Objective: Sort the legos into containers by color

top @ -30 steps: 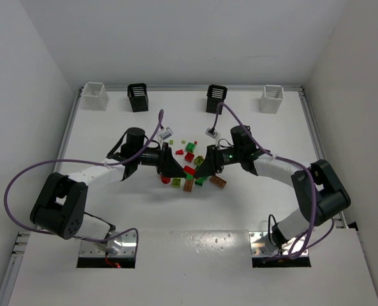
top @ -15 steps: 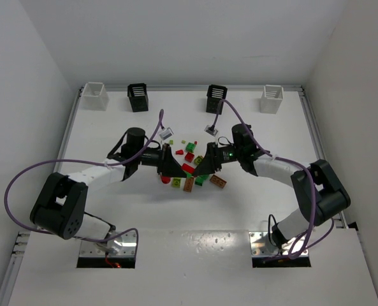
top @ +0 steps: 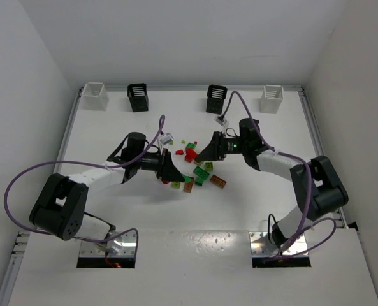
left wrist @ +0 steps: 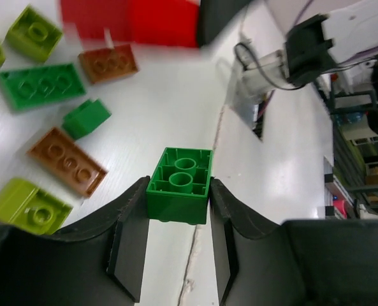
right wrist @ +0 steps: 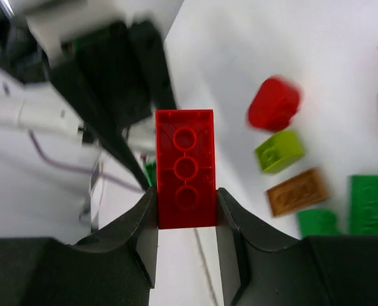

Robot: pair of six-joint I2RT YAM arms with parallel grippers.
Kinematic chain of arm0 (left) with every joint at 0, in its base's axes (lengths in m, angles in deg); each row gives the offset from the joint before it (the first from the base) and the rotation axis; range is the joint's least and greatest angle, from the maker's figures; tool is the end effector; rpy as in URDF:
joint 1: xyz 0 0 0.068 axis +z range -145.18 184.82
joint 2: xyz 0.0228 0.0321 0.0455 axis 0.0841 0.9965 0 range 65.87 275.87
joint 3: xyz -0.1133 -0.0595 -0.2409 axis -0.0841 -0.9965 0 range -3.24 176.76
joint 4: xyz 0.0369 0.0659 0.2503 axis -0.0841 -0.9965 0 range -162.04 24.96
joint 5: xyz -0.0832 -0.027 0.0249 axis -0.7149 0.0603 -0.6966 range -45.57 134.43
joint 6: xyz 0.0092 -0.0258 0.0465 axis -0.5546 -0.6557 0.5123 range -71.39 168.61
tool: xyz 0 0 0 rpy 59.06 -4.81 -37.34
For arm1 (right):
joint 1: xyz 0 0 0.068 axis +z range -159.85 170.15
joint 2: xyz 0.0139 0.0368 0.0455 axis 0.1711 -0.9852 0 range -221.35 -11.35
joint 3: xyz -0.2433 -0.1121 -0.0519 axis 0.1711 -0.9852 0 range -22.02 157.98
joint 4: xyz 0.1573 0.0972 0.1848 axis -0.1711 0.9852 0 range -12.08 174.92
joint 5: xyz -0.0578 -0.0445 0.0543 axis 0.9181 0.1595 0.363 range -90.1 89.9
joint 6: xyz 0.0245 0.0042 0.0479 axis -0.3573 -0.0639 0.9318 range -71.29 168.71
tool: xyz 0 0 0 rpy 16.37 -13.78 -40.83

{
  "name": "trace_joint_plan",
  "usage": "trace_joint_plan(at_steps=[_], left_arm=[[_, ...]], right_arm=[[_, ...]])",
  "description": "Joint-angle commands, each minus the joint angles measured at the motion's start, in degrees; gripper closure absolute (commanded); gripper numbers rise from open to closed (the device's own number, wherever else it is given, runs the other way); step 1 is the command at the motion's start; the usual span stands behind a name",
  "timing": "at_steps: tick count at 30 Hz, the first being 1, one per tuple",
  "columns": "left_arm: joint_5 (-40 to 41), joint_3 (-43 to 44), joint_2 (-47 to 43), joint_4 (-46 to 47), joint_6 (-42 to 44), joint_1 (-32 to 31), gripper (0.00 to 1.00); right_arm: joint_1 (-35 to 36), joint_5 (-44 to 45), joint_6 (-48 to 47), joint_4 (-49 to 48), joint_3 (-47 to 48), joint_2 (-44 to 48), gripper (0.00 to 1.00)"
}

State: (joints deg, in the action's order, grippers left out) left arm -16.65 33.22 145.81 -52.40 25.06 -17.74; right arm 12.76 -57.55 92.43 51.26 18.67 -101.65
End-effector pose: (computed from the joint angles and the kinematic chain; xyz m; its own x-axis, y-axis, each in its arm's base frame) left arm 0.2386 -0.1330 0.2016 -0.7853 0.1172 -0.6079 0.6173 0.2236 -0.7543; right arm 0.2761 0.1475 0.1934 -0.8984 0.0287 -0.4383 -0.4185 0.2468 0.8740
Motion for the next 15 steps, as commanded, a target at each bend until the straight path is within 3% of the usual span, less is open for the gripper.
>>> trace_joint_plan(at_steps=[1, 5, 10, 15], left_arm=[[5.8, -0.7, -2.1, -4.4, 5.4, -0.4, 0.93], [13.2, 0.9, -2.1, -8.9, 8.9, -0.4, 0.94], [22.8, 3.1, -1.5, -12.6, 10.6, -0.4, 0.94], [27.2, 5.9, -0.9, -14.3, 11.2, -0.4, 0.94]], right_arm=[[-2.7, 5.6, 3.9, -4.7, 6.1, -1.7, 1.00], [-3.8, 11.7, -8.2, 7.7, 14.9, -3.3, 1.00], [-3.8, 29.2, -20.6, 26.0, 30.5, -8.7, 1.00], [-3.8, 47.5, -25.5, 26.4, 38.3, -11.6, 1.00]])
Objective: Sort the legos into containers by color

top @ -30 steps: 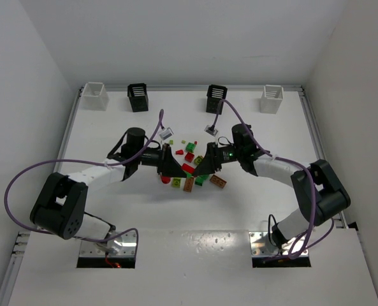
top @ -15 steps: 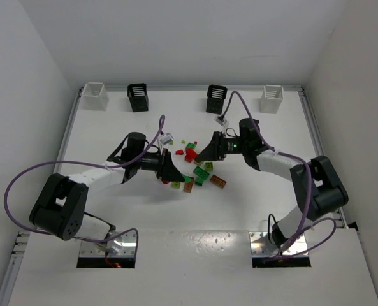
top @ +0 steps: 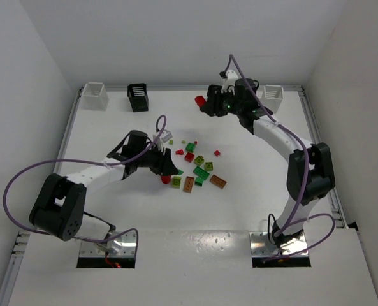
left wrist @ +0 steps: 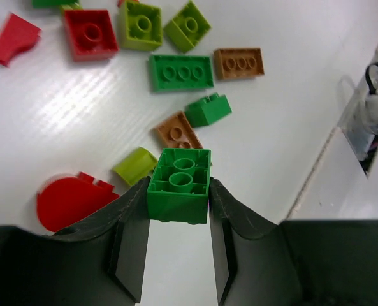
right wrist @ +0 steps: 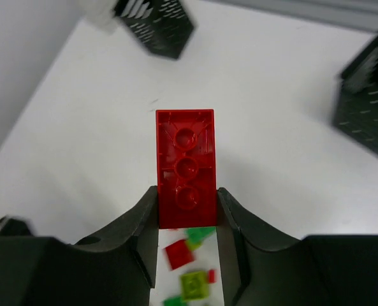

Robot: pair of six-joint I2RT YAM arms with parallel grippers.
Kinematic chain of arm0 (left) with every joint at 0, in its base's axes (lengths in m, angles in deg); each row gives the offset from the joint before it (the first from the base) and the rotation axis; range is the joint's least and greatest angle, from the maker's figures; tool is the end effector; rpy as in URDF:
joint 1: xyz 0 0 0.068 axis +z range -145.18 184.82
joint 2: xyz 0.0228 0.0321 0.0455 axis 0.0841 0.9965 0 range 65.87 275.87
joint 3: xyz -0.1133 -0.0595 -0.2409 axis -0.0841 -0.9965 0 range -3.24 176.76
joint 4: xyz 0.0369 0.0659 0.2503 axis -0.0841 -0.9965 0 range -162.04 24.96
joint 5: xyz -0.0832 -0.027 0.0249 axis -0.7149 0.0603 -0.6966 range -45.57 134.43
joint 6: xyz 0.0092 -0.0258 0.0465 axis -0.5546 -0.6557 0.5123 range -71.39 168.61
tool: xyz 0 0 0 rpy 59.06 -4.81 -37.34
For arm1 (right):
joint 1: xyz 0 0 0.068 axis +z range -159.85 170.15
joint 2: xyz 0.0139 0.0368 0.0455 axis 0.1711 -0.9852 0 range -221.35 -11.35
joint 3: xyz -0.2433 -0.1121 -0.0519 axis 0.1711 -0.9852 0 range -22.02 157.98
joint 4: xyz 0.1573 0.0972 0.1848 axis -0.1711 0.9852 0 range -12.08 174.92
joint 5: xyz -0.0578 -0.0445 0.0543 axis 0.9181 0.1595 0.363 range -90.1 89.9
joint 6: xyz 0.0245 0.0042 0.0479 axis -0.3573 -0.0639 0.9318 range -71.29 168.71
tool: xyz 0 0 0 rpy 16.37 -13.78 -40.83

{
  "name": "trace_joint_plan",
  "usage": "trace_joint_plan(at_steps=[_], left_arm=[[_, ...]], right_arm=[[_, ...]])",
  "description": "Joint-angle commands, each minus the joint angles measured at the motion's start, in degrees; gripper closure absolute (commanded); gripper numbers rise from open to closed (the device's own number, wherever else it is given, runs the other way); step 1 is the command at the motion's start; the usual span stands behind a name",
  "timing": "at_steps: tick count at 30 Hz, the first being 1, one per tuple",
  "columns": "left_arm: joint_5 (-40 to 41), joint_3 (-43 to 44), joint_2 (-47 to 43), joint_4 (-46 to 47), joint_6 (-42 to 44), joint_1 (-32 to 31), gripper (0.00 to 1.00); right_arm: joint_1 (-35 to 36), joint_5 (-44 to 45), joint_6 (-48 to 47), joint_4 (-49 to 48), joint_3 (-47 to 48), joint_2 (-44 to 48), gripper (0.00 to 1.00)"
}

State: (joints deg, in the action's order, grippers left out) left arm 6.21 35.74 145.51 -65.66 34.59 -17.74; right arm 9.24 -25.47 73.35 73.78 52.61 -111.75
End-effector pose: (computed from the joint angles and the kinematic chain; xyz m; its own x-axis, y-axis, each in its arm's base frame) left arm 0.2447 -0.1256 0.1918 -0.7680 0.1132 -0.6303 0.5616 0.5921 -0.5780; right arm 0.3854 0.1495 0.2814 -0.5968 0.1920 -0.7790 -0.4655 0.7079 0.5312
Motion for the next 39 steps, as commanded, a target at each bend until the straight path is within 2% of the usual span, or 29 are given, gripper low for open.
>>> trace_joint_plan(at_steps=[1, 5, 14, 19, 20, 26, 29, 32, 35, 36, 39], left_arm=[[4.4, 3.4, -0.6, -1.0, 2.2, -0.4, 0.94], [6.0, 6.1, -0.1, -2.1, 2.2, -0.4, 0.94], [7.2, 11.3, 1.0, -6.2, 2.2, 0.2, 0.94], [7.7, 13.2, 1.6, -7.4, 2.8, 0.8, 0.94], [7.7, 13.2, 1.6, -7.4, 2.8, 0.8, 0.94], [6.6, 14.5, 1.6, -7.4, 2.2, 1.9, 0.94], [6.6, 13.9, 1.6, -7.9, 1.7, 2.4, 0.94], [6.6, 13.4, 1.6, -7.3, 1.1, 2.4, 0.94], [6.6, 13.4, 1.6, -7.3, 0.6, 3.5, 0.94], [6.6, 14.2, 1.6, -7.3, 0.6, 3.5, 0.94], [8.7, 16.7, 2.7, -7.3, 0.0, 4.7, 0.94]], right_arm=[[-0.3, 18.0, -7.1, 3.9, 5.6, -2.1, 1.00], [-1.3, 26.8, -8.7, 4.0, 11.6, -5.9, 1.00], [-2.5, 34.3, -8.8, 1.4, 22.8, -16.9, 1.00], [-3.0, 33.8, -10.0, 0.9, 26.4, -19.9, 1.00], [-3.0, 32.8, -10.0, 0.9, 26.4, -20.8, 0.94], [-3.5, 33.4, -10.0, -1.6, 27.6, -23.6, 0.92], [-3.5, 32.6, -10.8, -2.9, 28.9, -25.3, 0.87], [-3.5, 32.0, -11.4, -4.0, 30.3, -26.9, 0.69], [-3.5, 32.6, -11.4, -4.0, 30.3, -27.5, 0.56], [-3.5, 32.6, -11.4, -4.0, 30.3, -27.5, 0.46], [-3.5, 32.6, -10.8, -3.0, 30.3, -26.9, 0.32]])
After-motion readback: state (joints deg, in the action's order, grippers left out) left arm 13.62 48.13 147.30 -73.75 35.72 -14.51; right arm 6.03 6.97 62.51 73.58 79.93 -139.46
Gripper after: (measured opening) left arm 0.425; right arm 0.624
